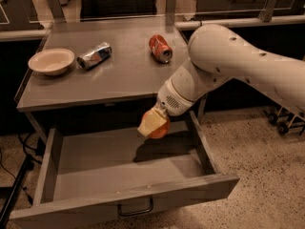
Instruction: Place orange into top drawer
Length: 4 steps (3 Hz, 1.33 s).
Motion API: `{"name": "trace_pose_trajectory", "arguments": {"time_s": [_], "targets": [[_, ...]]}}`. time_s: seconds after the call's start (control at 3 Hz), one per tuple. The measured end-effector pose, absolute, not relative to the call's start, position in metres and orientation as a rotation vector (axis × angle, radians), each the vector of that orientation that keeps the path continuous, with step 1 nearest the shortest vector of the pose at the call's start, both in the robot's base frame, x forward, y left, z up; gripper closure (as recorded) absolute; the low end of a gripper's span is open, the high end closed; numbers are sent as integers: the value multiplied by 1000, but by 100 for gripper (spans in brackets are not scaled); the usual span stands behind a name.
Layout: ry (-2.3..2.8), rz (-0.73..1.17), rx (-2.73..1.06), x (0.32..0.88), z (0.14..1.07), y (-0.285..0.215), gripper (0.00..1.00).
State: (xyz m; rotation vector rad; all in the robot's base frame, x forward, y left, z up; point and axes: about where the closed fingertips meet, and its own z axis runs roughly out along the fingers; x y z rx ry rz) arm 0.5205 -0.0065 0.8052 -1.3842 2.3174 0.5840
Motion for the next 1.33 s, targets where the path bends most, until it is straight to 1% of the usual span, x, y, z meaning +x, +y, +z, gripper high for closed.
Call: {"name": "trace_pose_trajectory", "arguments": {"time_s": [0.67,1.0,1.33], "targets": [[2344,601,-1377,515,793,-3,100],[2385,627,-1356,516,748,20,100],[2394,627,-1353,523,729,29,100]]}}
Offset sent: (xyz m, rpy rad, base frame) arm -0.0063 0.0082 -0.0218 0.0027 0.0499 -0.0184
